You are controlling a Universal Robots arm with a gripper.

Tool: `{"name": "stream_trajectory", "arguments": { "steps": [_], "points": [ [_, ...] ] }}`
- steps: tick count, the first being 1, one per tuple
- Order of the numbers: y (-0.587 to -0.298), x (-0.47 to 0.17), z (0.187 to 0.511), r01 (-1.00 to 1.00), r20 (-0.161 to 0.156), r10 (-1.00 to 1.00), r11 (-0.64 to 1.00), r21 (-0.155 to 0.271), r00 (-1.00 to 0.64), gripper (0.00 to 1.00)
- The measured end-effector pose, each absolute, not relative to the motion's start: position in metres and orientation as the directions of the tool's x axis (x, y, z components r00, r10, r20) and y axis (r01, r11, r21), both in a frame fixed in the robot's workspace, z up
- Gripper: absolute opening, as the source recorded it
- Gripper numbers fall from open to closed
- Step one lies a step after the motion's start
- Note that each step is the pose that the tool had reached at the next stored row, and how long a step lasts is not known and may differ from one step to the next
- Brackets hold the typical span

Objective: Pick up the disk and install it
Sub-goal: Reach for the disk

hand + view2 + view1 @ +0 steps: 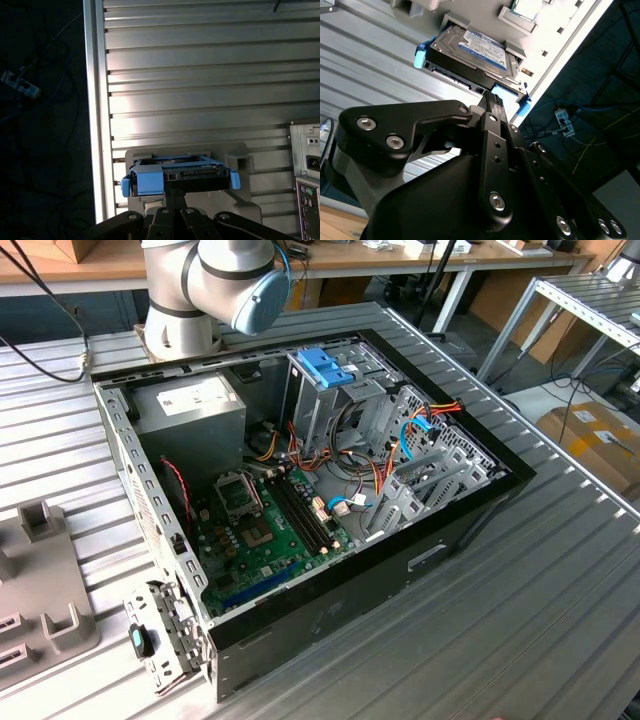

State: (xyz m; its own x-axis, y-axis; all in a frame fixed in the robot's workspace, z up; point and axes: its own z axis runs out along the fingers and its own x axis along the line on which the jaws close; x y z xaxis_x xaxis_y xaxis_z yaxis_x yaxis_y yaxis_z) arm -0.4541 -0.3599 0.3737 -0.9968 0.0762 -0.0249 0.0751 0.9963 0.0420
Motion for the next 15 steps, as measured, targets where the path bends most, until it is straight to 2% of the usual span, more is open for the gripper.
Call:
{"name": "stream_trajectory", "arguments": {
  "steps": [15],
  "points": [
    [-0.358,-0.466,0.366,0.075,-0.025,0.076,0.996,0.038,-0.997,0.11]
  ]
}}
